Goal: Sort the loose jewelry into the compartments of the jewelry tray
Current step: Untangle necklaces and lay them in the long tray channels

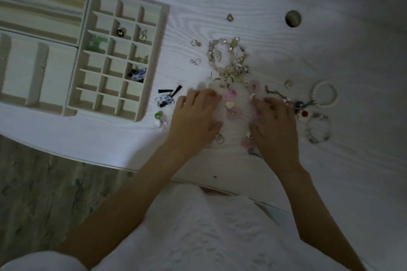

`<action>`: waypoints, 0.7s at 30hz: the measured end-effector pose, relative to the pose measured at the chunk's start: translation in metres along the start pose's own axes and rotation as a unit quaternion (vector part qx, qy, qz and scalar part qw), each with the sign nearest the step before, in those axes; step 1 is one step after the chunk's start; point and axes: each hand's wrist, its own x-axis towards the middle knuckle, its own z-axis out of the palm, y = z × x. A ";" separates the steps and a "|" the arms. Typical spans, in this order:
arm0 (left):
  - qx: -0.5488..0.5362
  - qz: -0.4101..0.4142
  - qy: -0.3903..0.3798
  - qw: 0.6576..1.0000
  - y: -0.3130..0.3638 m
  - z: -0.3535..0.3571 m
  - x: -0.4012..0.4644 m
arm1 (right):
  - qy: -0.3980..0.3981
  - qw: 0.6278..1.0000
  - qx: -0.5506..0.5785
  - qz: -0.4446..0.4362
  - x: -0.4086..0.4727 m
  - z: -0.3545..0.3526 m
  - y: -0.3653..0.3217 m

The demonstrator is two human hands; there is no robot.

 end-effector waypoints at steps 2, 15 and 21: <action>0.020 -0.015 -0.002 1.000 0.005 0.003 0.000 | 0.001 1.000 0.005 -0.012 0.005 0.003 -0.002; -0.117 -0.156 0.123 0.973 -0.005 -0.026 -0.043 | -0.007 0.954 0.115 -0.276 0.073 0.003 -0.096; -0.128 -0.305 0.177 0.927 -0.047 -0.053 -0.065 | -0.070 0.969 0.013 -0.238 0.088 0.020 -0.116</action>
